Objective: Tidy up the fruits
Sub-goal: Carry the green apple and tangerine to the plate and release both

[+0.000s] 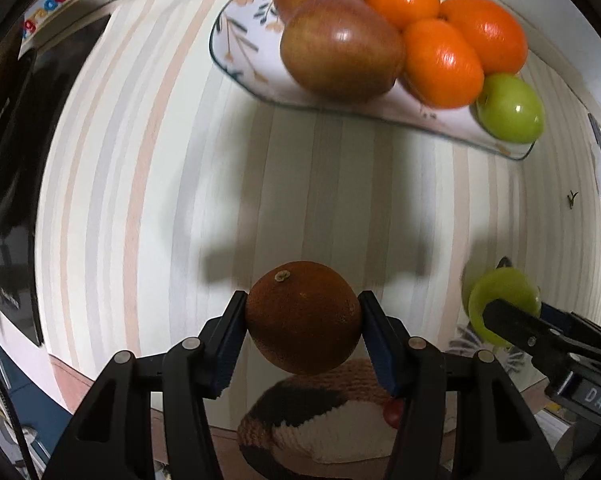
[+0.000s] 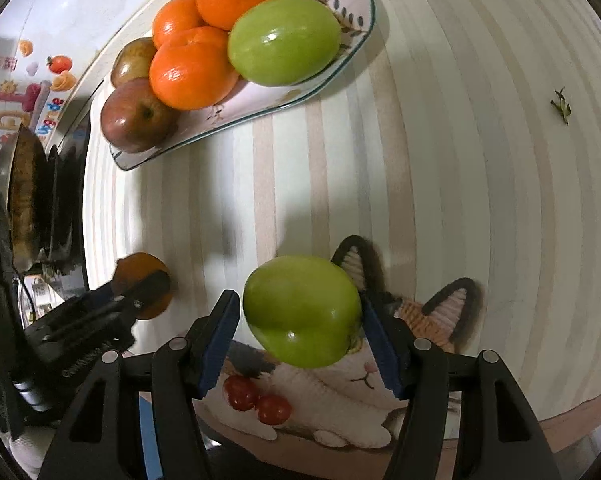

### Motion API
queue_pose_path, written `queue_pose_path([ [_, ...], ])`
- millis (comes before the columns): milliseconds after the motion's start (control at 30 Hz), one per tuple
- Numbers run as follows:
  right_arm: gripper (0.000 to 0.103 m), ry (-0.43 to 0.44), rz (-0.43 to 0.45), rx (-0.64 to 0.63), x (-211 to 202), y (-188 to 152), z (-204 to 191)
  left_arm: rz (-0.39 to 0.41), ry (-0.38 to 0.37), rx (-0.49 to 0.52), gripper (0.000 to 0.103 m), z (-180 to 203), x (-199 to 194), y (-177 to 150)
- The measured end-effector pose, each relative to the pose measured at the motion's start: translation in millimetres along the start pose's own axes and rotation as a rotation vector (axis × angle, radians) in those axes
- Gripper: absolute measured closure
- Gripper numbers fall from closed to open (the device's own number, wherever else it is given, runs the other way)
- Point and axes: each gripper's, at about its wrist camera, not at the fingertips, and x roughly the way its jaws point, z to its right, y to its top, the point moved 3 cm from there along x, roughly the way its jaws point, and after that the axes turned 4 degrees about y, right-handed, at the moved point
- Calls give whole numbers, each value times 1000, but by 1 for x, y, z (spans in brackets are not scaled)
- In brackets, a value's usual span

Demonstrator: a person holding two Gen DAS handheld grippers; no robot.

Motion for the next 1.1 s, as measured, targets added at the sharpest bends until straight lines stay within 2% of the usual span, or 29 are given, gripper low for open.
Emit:
queue_pose_path([
  [233,41,-54,45,-57,5,-4,-19,12,-14,-9,50,-3,-5,-2],
  [467,41,10,56,-9,-8,3,-17,72,-83,-44,50,-21,-50,11],
  [633,41,88,125,7,-40,28,-32,151,-122,-72,50,-40,-95,51],
  [767,41,111,184,2,-66,61,-47,182,-112,-76,50,-60,-104,98],
  [933,41,97,217,-38,-81,115,-74,132,-123,-117,50,-78,-80,133],
  [1033,41,82,198,-57,-74,142,-88,76,-149,-148,50,-82,-57,149],
  [1100,41,81,170,-60,-63,157,-98,29,-191,-185,50,-84,-45,157],
])
